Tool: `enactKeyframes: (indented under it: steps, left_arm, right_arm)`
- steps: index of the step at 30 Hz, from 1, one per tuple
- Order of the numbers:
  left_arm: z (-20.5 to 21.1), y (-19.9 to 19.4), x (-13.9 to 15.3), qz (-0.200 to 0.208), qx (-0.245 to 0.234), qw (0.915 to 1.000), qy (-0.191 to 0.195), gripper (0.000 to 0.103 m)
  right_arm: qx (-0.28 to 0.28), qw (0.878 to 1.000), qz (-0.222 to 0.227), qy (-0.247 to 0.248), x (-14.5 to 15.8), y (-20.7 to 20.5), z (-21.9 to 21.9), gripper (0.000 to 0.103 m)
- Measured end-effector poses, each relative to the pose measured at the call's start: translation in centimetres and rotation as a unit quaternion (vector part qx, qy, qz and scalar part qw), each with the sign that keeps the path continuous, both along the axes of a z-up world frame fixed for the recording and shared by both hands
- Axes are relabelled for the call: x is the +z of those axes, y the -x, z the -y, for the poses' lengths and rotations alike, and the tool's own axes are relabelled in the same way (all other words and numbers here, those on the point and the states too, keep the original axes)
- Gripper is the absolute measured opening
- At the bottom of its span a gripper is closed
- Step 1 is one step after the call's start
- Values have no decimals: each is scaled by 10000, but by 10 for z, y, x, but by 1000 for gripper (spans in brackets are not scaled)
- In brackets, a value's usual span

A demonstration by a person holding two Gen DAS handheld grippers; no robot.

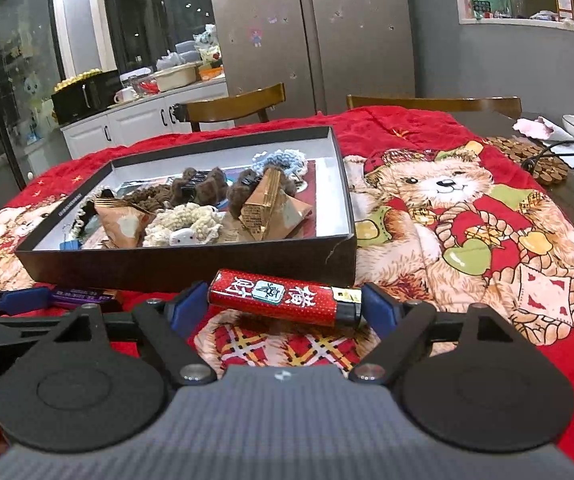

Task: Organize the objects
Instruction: 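Grasp the purple lighter with the left tool while the right tool grasps the red lighter, then carry both lighters over the black box and lower them inside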

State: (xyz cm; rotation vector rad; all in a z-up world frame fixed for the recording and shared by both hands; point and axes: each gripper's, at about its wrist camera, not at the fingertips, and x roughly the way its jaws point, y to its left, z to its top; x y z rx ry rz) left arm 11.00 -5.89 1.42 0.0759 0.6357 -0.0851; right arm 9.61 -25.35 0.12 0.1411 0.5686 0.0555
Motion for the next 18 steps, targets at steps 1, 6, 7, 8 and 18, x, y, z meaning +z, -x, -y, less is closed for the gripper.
enactKeyframes:
  steps: [1, 6, 7, 8, 18]
  left_arm:
    - [1, 0, 0, 9, -4, 10000, -36, 84]
    - [3, 0, 0, 14, 1, 10000, -57, 84]
    - [3, 0, 0, 17, 8, 10000, -54, 84]
    - [3, 0, 1, 25, 10, 10000, -55, 84]
    - [-1, 6, 4, 203, 348, 9991, -110, 84]
  right_arm:
    - [14, 10000, 40, 8, 1, 1, -1, 82]
    - [153, 9998, 127, 63, 3, 4, -7, 82]
    - [190, 9997, 144, 77, 3, 5, -9, 82]
    - [218, 9996, 168, 87, 4, 6, -10, 82]
    - [275, 9970, 684, 254, 17, 21, -17, 82]
